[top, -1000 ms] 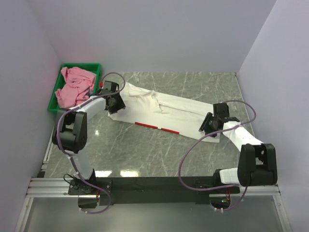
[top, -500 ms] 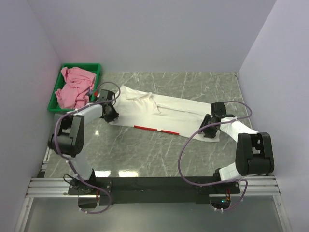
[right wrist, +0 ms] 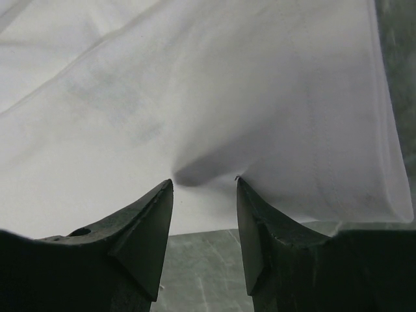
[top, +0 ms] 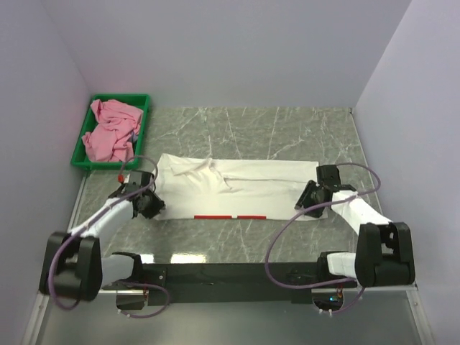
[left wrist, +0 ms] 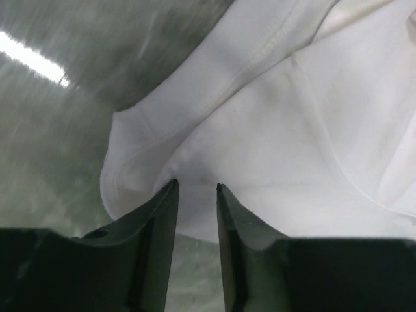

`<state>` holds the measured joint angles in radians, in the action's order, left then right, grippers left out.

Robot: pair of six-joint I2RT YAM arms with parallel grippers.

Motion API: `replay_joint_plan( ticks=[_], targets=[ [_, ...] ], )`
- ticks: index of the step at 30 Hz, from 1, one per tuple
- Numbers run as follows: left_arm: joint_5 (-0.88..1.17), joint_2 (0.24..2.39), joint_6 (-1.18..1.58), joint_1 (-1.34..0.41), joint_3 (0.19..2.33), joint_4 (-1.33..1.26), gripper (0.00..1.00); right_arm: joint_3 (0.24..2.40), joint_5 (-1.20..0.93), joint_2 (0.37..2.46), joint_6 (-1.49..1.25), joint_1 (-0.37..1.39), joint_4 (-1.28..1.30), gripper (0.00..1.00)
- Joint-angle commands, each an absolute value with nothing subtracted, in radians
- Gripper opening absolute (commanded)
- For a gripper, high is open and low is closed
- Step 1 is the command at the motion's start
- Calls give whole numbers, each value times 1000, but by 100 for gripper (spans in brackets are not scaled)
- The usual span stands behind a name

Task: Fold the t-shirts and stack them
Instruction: Fold the tshirt

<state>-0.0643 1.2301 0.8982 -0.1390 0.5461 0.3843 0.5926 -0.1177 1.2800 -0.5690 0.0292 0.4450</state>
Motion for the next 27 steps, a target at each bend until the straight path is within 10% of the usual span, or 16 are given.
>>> replay_joint_plan(
  ticks=[1, 10, 27],
  targets=[
    [-64, 1083, 974, -141, 512, 563, 38, 587, -71, 1185, -563, 43, 555, 52],
    [-8, 1034, 881, -143, 790, 555, 86, 868, -32, 1199, -488, 343, 418, 52],
    [57, 1586, 756, -144, 1049, 324, 74, 1376, -239, 1850, -328, 604, 126, 49]
  ],
)
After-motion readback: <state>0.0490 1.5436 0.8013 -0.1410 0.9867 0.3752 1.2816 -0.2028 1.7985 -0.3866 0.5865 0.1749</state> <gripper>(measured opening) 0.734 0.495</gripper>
